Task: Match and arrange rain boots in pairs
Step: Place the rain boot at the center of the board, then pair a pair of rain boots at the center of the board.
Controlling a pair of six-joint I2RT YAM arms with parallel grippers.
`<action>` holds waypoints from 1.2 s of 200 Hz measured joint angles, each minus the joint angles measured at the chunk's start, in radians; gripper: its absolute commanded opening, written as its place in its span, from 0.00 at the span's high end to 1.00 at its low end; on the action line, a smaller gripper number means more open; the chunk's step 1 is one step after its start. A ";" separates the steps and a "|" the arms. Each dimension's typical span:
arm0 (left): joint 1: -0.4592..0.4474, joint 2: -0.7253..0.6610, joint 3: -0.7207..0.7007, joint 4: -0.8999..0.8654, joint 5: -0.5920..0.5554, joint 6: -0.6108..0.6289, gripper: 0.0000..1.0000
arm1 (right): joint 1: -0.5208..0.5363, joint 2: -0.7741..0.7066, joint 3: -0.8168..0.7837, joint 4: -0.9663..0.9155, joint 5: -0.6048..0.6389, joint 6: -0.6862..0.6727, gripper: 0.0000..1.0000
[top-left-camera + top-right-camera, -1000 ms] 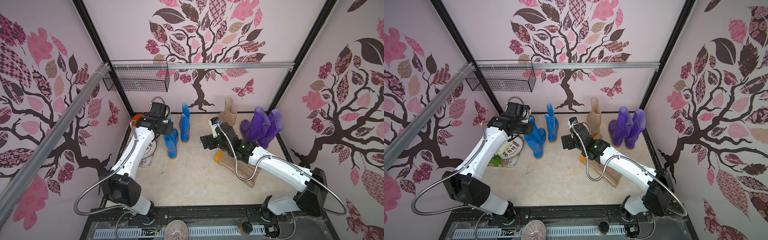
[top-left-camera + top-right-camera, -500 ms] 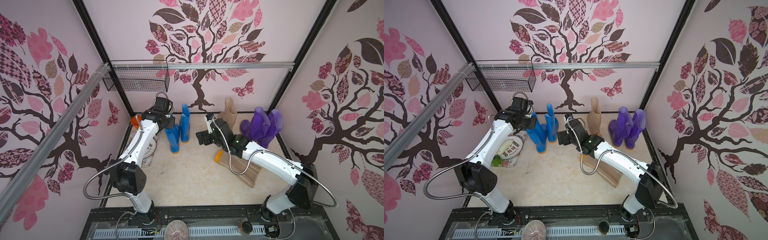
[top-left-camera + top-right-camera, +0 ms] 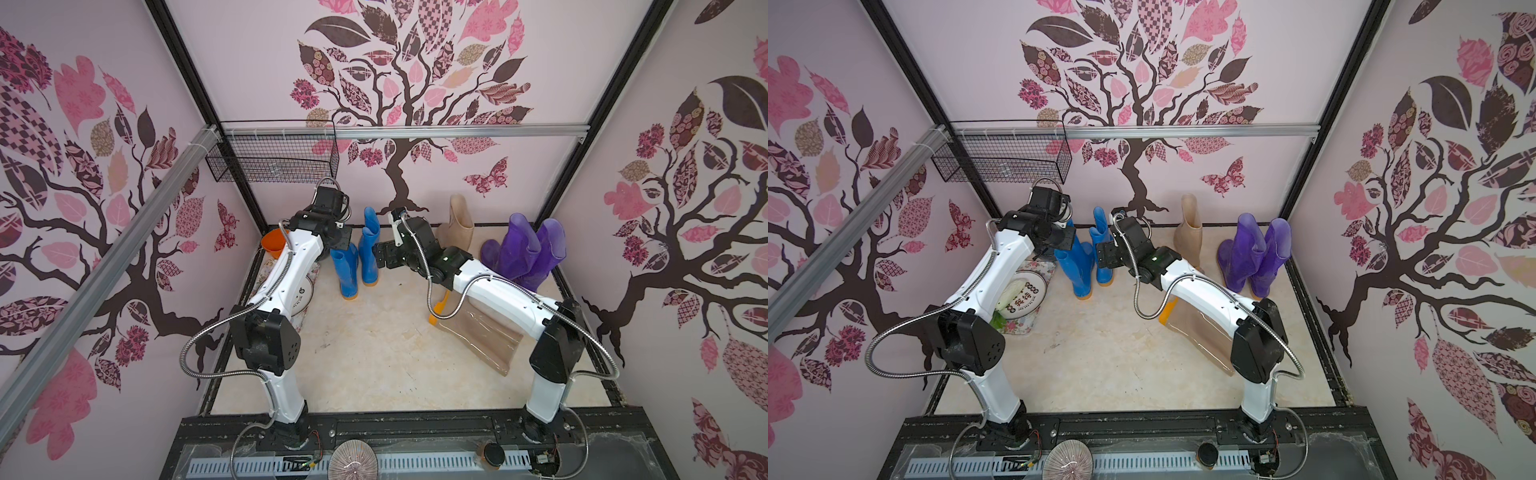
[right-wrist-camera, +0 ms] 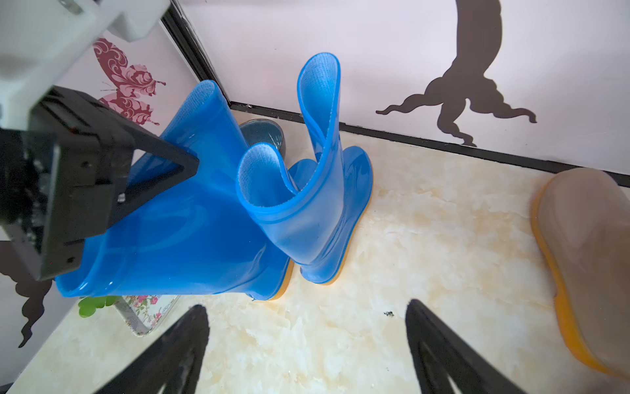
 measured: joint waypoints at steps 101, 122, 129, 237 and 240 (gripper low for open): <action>0.000 -0.010 0.016 0.015 -0.012 -0.017 0.42 | -0.005 0.151 0.187 0.033 0.003 0.015 0.10; 0.000 -0.040 0.016 0.016 -0.023 -0.039 0.33 | -0.005 0.203 0.240 0.022 0.014 0.016 0.15; 0.000 -0.053 0.016 0.016 -0.026 -0.045 0.33 | -0.005 0.221 0.261 0.015 0.020 0.017 0.18; 0.069 -0.177 -0.042 0.016 0.008 -0.140 0.25 | -0.005 0.278 0.298 0.016 0.024 -0.039 0.91; 0.069 -0.177 -0.045 0.016 0.008 -0.143 0.25 | -0.006 0.278 0.296 0.017 0.023 -0.042 0.91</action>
